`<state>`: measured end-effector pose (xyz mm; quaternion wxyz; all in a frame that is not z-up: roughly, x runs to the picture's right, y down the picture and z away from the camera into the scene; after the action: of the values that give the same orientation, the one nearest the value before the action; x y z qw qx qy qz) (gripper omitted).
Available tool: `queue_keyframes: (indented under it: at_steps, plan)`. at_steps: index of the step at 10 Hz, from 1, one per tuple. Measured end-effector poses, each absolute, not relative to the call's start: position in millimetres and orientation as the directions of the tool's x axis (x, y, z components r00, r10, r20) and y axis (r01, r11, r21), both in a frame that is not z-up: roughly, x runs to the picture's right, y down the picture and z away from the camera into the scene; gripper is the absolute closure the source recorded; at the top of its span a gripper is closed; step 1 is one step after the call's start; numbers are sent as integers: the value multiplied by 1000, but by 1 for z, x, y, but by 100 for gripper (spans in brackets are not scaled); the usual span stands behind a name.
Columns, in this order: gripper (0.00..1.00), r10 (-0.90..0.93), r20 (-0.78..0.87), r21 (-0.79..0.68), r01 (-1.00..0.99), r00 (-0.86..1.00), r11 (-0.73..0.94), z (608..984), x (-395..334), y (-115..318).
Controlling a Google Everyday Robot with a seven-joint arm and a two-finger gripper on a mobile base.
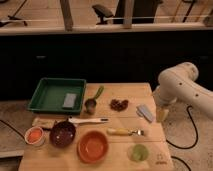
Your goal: Place grapes in red bowl
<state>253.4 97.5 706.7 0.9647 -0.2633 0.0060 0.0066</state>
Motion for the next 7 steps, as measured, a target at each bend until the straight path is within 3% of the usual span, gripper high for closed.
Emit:
queue_keyframes:
  at_steps: [7]
  plan:
    - [20,-23,36,-468,37,999,883,740,218,83]
